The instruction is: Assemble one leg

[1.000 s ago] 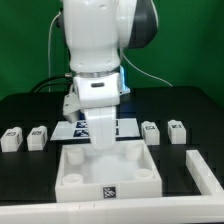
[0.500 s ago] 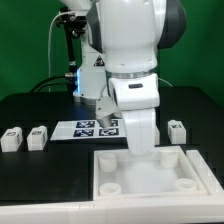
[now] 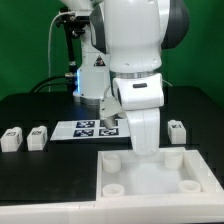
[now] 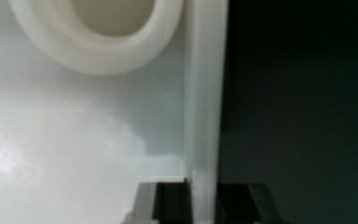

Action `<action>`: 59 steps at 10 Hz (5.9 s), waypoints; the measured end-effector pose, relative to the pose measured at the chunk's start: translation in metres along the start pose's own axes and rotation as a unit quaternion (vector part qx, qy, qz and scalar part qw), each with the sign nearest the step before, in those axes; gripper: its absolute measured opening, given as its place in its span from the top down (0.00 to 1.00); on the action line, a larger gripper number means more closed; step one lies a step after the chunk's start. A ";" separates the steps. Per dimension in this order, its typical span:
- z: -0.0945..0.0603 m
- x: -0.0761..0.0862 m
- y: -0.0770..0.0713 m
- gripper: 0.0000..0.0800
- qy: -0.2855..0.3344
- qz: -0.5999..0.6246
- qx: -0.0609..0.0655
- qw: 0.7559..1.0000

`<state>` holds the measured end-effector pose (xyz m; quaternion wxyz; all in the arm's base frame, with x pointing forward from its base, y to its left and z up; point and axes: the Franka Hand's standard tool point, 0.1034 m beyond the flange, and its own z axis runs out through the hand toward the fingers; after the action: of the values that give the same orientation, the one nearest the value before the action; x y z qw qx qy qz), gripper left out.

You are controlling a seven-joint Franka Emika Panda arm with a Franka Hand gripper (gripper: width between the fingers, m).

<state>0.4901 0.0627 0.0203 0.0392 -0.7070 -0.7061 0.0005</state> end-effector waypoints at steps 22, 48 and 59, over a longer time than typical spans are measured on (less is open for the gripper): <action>-0.040 0.053 -0.029 0.19 0.010 0.400 -0.023 0.916; 0.019 0.111 -0.108 0.19 -0.289 0.628 0.294 0.660; 0.023 0.110 -0.109 0.64 -0.288 0.627 0.289 0.664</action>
Offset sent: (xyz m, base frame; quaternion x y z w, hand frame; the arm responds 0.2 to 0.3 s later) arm 0.0000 0.0000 0.0000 0.0000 0.0000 0.0000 1.0000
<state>0.3808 0.1741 0.0095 0.0273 -0.9004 -0.0364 0.4326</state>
